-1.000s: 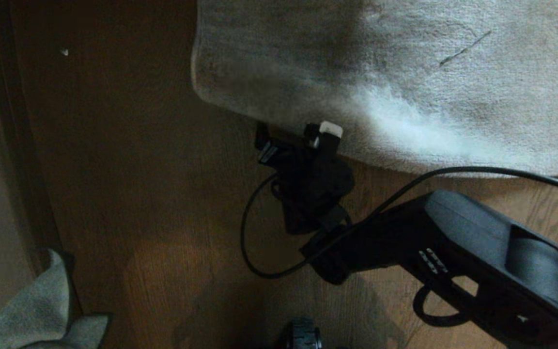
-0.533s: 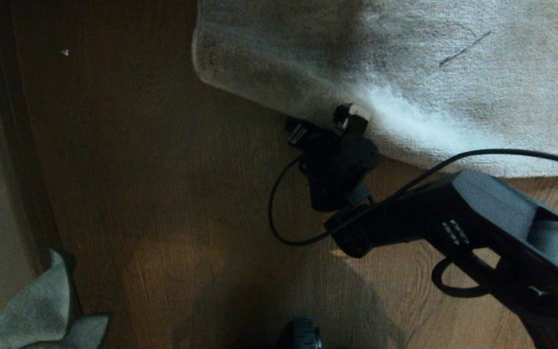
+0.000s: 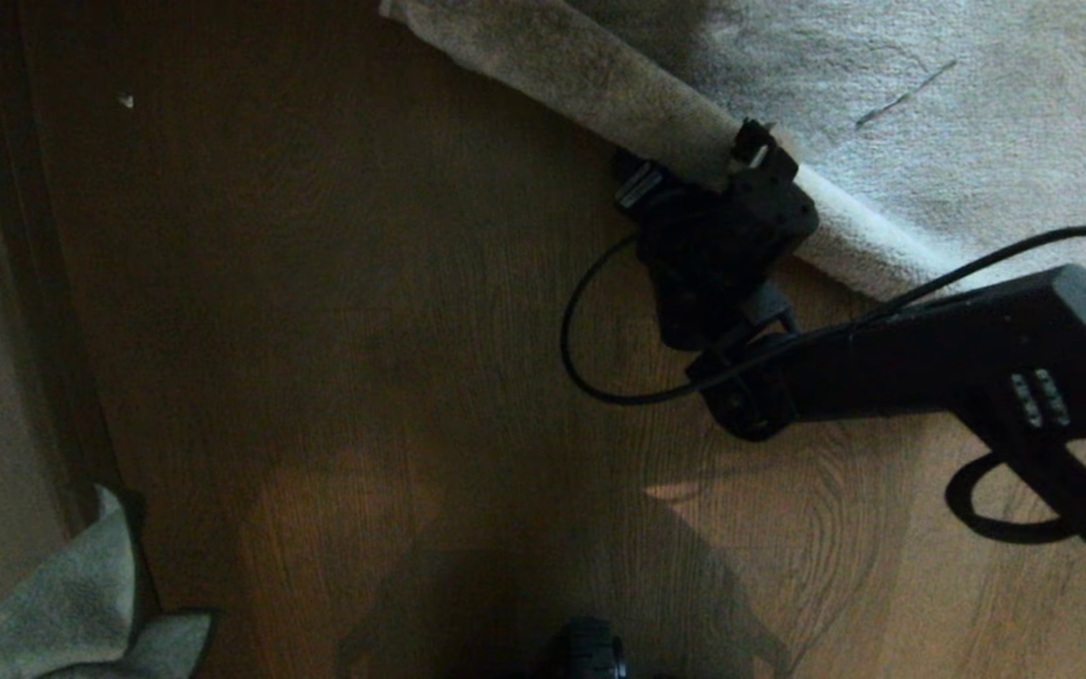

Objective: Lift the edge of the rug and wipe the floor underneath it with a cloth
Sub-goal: Lift up the carpet

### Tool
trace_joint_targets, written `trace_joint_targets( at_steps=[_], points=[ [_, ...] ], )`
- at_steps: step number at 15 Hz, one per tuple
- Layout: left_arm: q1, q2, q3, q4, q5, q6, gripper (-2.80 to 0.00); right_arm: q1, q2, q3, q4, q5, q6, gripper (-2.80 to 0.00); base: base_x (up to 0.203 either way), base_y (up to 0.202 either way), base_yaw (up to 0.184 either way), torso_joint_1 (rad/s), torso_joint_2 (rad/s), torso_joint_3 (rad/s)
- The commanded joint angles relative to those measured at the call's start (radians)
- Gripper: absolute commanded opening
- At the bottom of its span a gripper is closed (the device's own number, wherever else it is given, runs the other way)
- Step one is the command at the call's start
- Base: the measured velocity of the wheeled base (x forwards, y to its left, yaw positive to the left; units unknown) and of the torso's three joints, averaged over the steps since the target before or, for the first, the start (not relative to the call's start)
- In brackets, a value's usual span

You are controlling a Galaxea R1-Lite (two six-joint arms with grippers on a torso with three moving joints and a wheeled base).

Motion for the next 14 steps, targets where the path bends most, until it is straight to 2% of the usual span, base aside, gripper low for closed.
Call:
trace_joint_targets(
  at_steps=[1, 3, 4, 7, 11, 14],
  points=[
    [0.000, 0.000, 0.000, 0.000, 0.000, 0.000, -2.80, -0.013, -0.084, 0.001, 0.030, -0.003, 0.086, 0.00, 0.000, 0.000, 0.000, 0.000, 0.00, 0.000],
    [0.000, 0.000, 0.000, 0.001, 0.000, 0.000, -2.80, -0.019, -0.128, 0.002, 0.067, -0.003, 0.174, 0.00, 0.000, 0.000, 0.000, 0.000, 0.00, 0.000],
    [0.000, 0.000, 0.000, 0.000, 0.000, 0.000, -2.80, -0.018, -0.143, 0.001, 0.083, -0.003, 0.193, 0.00, 0.000, 0.000, 0.000, 0.000, 0.00, 0.000],
    [0.000, 0.000, 0.000, 0.000, 0.000, 0.000, -2.80, 0.020, -0.153, -0.010, 0.090, -0.002, 0.191, 0.00, 0.000, 0.000, 0.000, 0.000, 0.00, 0.000],
    [0.000, 0.000, 0.000, 0.000, 0.000, 0.000, -2.80, 0.082, -0.136, -0.108, 0.151, -0.003, 0.126, 0.00, 0.000, 0.000, 0.000, 0.000, 0.00, 0.000],
    [0.000, 0.000, 0.000, 0.000, 0.000, 0.000, -2.80, 0.122, -0.101, -0.160, 0.167, -0.003, 0.004, 0.00, 0.000, 0.000, 0.000, 0.000, 0.00, 0.000]
  ],
)
